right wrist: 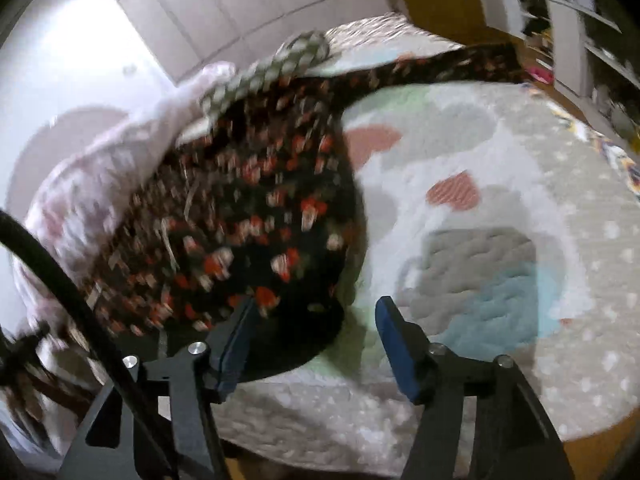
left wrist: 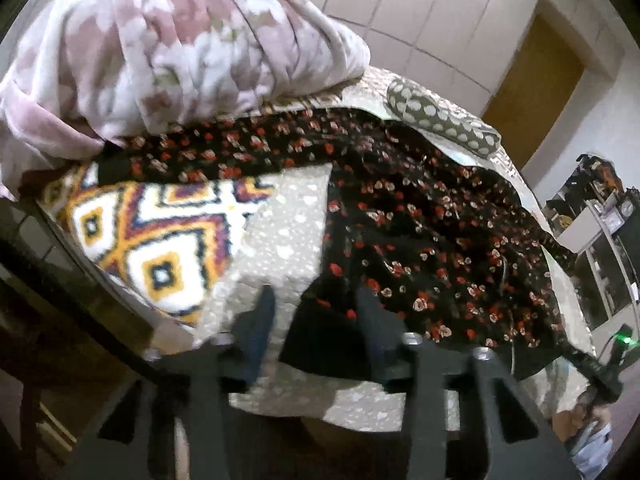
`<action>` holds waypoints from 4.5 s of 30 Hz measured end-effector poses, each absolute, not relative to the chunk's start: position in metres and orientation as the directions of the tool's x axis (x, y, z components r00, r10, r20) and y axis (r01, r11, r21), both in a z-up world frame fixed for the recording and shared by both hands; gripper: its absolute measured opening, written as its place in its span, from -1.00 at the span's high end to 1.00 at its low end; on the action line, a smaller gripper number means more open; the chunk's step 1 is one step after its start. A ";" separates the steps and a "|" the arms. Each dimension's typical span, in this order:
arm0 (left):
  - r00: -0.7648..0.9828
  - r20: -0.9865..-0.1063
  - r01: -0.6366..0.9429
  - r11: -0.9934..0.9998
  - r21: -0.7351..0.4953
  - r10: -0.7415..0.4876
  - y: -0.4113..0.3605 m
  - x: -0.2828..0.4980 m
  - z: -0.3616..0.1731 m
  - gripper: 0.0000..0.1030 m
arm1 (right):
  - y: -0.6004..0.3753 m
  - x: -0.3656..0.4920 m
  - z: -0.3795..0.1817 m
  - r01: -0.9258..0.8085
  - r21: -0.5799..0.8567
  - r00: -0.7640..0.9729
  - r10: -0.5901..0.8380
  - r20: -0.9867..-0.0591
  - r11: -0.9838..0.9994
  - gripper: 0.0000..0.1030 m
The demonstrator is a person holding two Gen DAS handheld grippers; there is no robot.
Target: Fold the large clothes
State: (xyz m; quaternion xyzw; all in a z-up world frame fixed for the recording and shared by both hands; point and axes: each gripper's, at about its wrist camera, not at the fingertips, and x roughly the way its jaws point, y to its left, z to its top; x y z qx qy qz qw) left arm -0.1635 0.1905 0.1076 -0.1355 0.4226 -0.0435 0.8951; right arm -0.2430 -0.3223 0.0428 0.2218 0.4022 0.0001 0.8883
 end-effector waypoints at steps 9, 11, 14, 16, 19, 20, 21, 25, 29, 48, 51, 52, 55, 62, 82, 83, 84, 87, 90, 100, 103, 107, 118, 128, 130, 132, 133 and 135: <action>0.575 -0.778 0.064 0.961 -0.268 -0.255 0.131 -0.130 0.094 0.15 | -0.302 -0.203 0.016 0.080 0.573 0.615 0.412 -0.672 0.816 0.75; 0.588 -0.767 0.075 0.962 -0.264 -0.256 0.124 -0.125 0.097 0.11 | -0.315 -0.218 0.034 0.074 0.622 0.625 0.450 -0.638 0.779 0.76; 0.599 -0.765 0.064 0.967 -0.248 -0.236 0.122 -0.117 0.093 0.09 | -0.336 -0.249 0.054 0.081 0.629 0.647 0.439 -0.623 0.773 0.91; 0.588 -0.774 0.044 0.965 -0.258 -0.234 0.125 -0.110 0.086 0.09 | -0.347 -0.266 0.056 0.126 0.585 0.632 0.390 -0.670 0.801 0.91; 0.579 -0.784 0.004 0.962 -0.272 -0.224 0.135 -0.105 0.077 0.09 | -0.363 -0.281 0.051 0.243 0.442 0.599 0.225 -0.768 0.863 0.87; 0.578 -0.788 -0.013 0.963 -0.269 -0.212 0.140 -0.103 0.075 0.09 | -0.370 -0.284 0.051 0.278 0.429 0.605 0.191 -0.773 0.859 0.87; 0.578 -0.790 -0.027 0.963 -0.268 -0.203 0.144 -0.102 0.075 0.09 | -0.376 -0.285 0.054 0.289 0.441 0.620 0.184 -0.762 0.850 0.87; 0.592 -0.787 -0.070 0.961 -0.268 -0.176 0.161 -0.101 0.075 0.08 | -0.361 -0.256 0.078 0.235 0.456 0.684 0.188 -0.705 0.858 0.86; 0.594 -0.787 -0.097 0.955 -0.280 -0.171 0.171 -0.101 0.074 0.07 | -0.312 -0.190 0.099 0.086 0.436 0.678 0.268 -0.684 0.896 0.86; 0.645 -0.743 0.031 0.978 -0.208 -0.178 0.128 -0.046 0.080 -0.24 | -0.121 0.180 0.041 -0.209 0.031 0.482 0.130 -0.866 0.977 0.87; 0.647 -0.743 0.015 0.978 -0.209 -0.169 0.136 -0.040 0.078 -0.25 | -0.133 0.229 0.055 -0.144 -0.031 0.555 0.055 -0.830 0.989 0.87; 0.651 -0.742 0.001 0.978 -0.211 -0.161 0.141 -0.037 0.078 -0.25 | -0.140 0.246 0.059 -0.095 -0.076 0.590 -0.005 -0.807 0.993 0.87; 0.663 -0.738 -0.056 0.975 -0.217 -0.126 0.160 -0.034 0.078 -0.30 | -0.175 0.297 0.062 0.153 -0.332 0.588 -0.356 -0.726 0.931 0.65; 0.678 -0.735 -0.243 0.934 -0.262 -0.029 0.235 -0.025 0.069 -0.43 | -0.223 0.255 0.114 0.225 -0.061 0.657 -0.198 -0.727 0.972 0.26; 0.696 -0.717 -0.540 0.626 -0.563 -0.045 0.402 0.008 0.011 -0.42 | -0.152 -0.013 0.103 -0.133 0.231 0.623 0.262 -0.737 0.964 -0.15; 0.692 -0.721 -0.546 0.631 -0.551 -0.031 0.403 0.011 0.011 -0.40 | -0.151 -0.020 0.100 -0.130 0.240 0.618 0.268 -0.739 0.962 -0.15; 0.676 -0.736 -0.559 0.646 -0.520 -0.008 0.404 0.017 0.011 -0.26 | -0.152 -0.022 0.100 -0.125 0.242 0.619 0.267 -0.739 0.962 -0.15; 0.603 -0.796 -0.576 0.719 -0.389 0.051 0.398 0.030 0.017 0.82 | -0.155 -0.034 0.098 -0.106 0.237 0.632 0.249 -0.734 0.966 -0.15; 0.609 -0.790 -0.538 0.764 -0.355 0.062 0.381 0.024 0.035 0.85 | -0.162 -0.043 0.100 -0.090 0.235 0.657 0.235 -0.717 0.968 -0.15; 0.719 -0.687 -0.181 0.927 -0.328 -0.103 0.205 0.088 0.152 0.85 | -0.202 -0.081 0.099 -0.035 0.302 0.723 0.233 -0.650 0.953 -0.15; 0.694 -0.679 -0.007 0.942 -0.336 -0.237 0.107 0.120 0.169 0.85 | -0.223 -0.098 0.093 -0.005 0.335 0.745 0.227 -0.628 0.942 -0.15; 0.638 -0.678 0.194 0.929 -0.317 -0.364 -0.026 0.151 0.172 0.85 | -0.259 -0.117 0.084 0.053 0.375 0.760 0.206 -0.617 0.926 -0.15; 0.444 -0.749 0.417 0.853 -0.313 -0.492 -0.187 0.135 0.124 0.13 | -0.332 -0.128 0.061 0.184 0.454 0.752 0.172 -0.636 0.872 -0.15; 0.635 -0.706 0.251 0.948 -0.195 -0.314 -0.038 0.081 0.166 -0.33 | -0.292 -0.058 0.085 0.071 0.411 0.729 0.234 -0.643 0.909 -0.23; 0.667 -0.713 0.183 0.975 -0.124 -0.216 -0.002 0.070 0.161 -0.33 | -0.282 -0.036 0.082 0.072 0.379 0.720 0.215 -0.660 0.923 -0.32; 0.681 -0.720 0.132 0.989 -0.059 -0.134 0.025 0.060 0.156 -0.33 | -0.273 -0.006 0.073 0.106 0.295 0.695 0.142 -0.705 0.950 -0.32; 0.684 -0.723 0.108 0.994 -0.026 -0.093 0.040 0.053 0.153 -0.33 | -0.268 0.012 0.065 0.127 0.254 0.672 0.105 -0.733 0.959 -0.32; 0.689 -0.723 0.079 0.997 0.003 -0.053 0.065 0.041 0.149 -0.33 | -0.265 0.037 0.051 0.173 0.189 0.631 0.038 -0.775 0.967 -0.32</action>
